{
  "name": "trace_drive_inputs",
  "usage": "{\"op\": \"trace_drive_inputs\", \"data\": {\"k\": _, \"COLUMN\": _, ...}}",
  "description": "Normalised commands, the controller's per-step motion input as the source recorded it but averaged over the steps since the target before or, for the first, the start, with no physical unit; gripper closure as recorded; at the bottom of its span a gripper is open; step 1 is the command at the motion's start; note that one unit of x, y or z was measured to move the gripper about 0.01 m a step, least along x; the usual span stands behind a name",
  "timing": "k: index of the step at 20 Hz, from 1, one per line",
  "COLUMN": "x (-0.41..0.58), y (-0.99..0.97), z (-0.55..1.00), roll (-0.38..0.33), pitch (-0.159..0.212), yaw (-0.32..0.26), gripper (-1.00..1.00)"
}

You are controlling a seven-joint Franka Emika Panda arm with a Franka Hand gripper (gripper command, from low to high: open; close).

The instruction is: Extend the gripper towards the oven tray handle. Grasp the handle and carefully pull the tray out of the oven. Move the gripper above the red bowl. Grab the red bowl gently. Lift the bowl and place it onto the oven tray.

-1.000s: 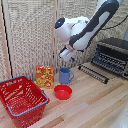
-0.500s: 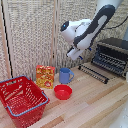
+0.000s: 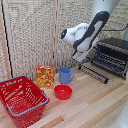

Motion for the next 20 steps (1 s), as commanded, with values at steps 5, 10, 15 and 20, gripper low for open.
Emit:
{"op": "trace_drive_inputs", "data": {"k": 5, "x": -0.098, "y": -0.74, "z": -0.01, "roll": -0.198, "pitch": -0.047, "yaw": -0.012, "gripper": -1.0}}
{"op": "trace_drive_inputs", "data": {"k": 10, "x": -0.05, "y": -0.8, "z": -0.01, "roll": -0.155, "pitch": -0.033, "yaw": -0.001, "gripper": -1.0}}
{"op": "trace_drive_inputs", "data": {"k": 15, "x": 0.001, "y": -0.69, "z": -0.13, "roll": -0.06, "pitch": 0.0, "yaw": 0.0, "gripper": -1.0}}
{"op": "trace_drive_inputs", "data": {"k": 20, "x": 0.021, "y": -0.57, "z": -0.13, "roll": 0.006, "pitch": 0.0, "yaw": 0.004, "gripper": -1.0}}
